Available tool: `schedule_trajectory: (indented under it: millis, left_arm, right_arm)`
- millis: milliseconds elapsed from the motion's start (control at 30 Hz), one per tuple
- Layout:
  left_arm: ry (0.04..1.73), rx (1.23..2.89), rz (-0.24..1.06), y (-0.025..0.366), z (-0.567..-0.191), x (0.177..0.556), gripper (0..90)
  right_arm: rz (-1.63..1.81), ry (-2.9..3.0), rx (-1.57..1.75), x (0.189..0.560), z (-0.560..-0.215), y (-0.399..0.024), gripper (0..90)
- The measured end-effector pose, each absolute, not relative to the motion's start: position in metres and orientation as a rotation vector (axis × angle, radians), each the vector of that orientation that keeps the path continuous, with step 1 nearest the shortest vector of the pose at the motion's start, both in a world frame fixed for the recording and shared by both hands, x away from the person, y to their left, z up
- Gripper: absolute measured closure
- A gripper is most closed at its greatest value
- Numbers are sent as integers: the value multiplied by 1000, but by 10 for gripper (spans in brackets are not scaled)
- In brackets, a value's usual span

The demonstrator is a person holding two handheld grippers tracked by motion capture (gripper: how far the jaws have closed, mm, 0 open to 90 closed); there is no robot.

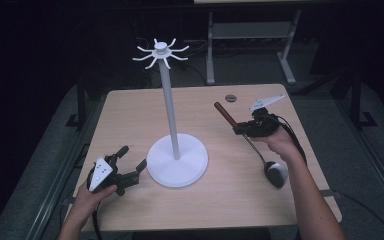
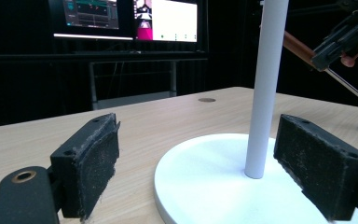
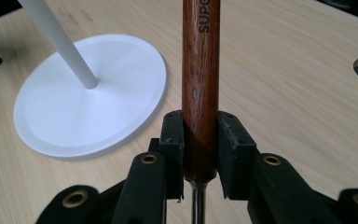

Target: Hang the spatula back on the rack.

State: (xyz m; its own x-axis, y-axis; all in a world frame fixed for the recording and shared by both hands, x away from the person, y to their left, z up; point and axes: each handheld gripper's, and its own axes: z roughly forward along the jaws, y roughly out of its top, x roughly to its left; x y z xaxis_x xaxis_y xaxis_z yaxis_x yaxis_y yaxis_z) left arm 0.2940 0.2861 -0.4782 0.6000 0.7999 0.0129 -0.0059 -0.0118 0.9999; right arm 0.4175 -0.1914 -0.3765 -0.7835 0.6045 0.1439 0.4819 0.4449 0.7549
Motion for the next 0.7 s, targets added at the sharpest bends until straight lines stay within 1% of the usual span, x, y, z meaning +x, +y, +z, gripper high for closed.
schedule_trajectory:
  millis: [233, 700]
  left_arm:
    - [714, 1457, 735, 285, -478, 294, 133]
    - [711, 1456, 737, 285, -478, 294, 133]
  right_arm:
    - [1327, 2498, 960, 414, -371, -200, 732]
    - [1544, 2388, 899, 401, -349, -211, 732]
